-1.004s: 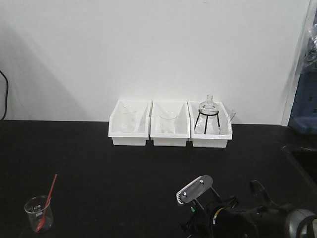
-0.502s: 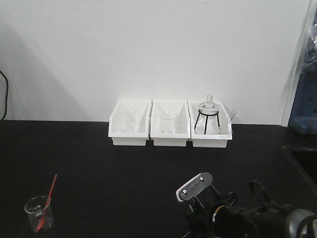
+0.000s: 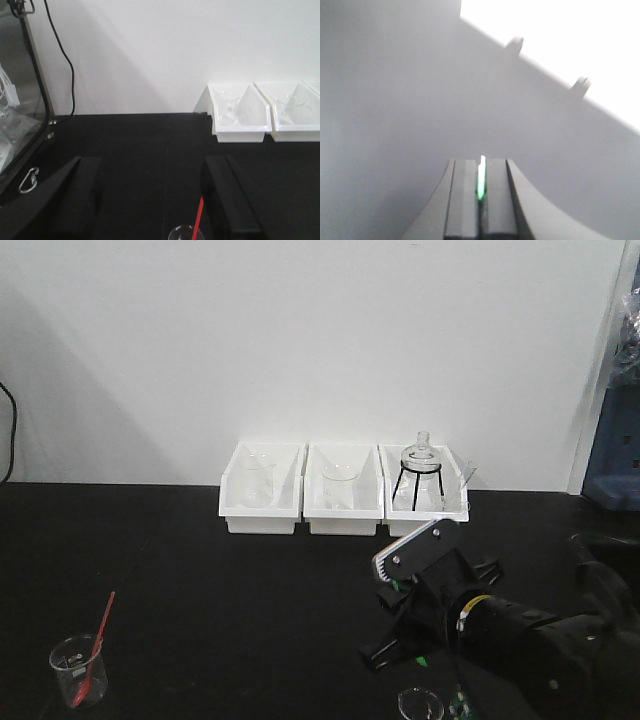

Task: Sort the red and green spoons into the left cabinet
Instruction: 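Reach the right gripper down and grasp the green spoon in its beaker, then grasp the red spoon in its beaker with the left gripper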

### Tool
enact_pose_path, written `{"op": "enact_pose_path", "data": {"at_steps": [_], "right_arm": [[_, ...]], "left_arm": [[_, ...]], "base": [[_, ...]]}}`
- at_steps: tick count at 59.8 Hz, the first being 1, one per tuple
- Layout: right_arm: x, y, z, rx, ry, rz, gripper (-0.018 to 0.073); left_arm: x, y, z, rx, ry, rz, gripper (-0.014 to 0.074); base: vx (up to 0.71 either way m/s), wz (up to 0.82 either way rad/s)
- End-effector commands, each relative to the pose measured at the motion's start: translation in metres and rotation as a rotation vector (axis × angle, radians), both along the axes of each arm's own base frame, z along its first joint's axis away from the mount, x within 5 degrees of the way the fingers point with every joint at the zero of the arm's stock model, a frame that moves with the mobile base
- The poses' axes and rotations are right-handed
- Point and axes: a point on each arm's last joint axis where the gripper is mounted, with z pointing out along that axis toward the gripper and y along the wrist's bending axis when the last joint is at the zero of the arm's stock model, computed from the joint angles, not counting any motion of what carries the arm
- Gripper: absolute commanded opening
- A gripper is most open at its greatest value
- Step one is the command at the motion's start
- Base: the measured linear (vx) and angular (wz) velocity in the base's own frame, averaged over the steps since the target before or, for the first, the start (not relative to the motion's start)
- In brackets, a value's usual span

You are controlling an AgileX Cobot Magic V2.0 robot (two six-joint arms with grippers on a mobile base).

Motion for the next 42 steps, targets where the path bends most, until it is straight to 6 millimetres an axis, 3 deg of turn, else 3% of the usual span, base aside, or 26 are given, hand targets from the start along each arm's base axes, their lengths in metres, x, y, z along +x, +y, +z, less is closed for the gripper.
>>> {"op": "enact_pose_path", "data": {"at_steps": [1,14,26,42], "right_arm": [[-0.012,-0.007,0.057,0.088,-0.200,-0.006,-0.0004],[-0.034,-0.017,0.094,0.131,-0.284,-0.005,-0.0004],[-0.040,-0.020,0.100,0.136,-0.293,-0.004,-0.0004],[-0.041,-0.020,0.097,0.122,-0.262,-0.001,-0.0004]], "left_arm": [[-0.002,-0.001,0.010,-0.004,-0.023,-0.005,0.0541],[0.021,-0.002,-0.012,0.155,0.258,-0.019,0.0541],[0.077,-0.021,-0.021,0.126,0.460,-0.174,0.0533],[0.160,-0.033,-0.032,0.060,0.531,-0.240,0.0533]], "base": [[0.00,0.00],[0.00,0.00],[0.00,0.00],[0.00,0.00]]}}
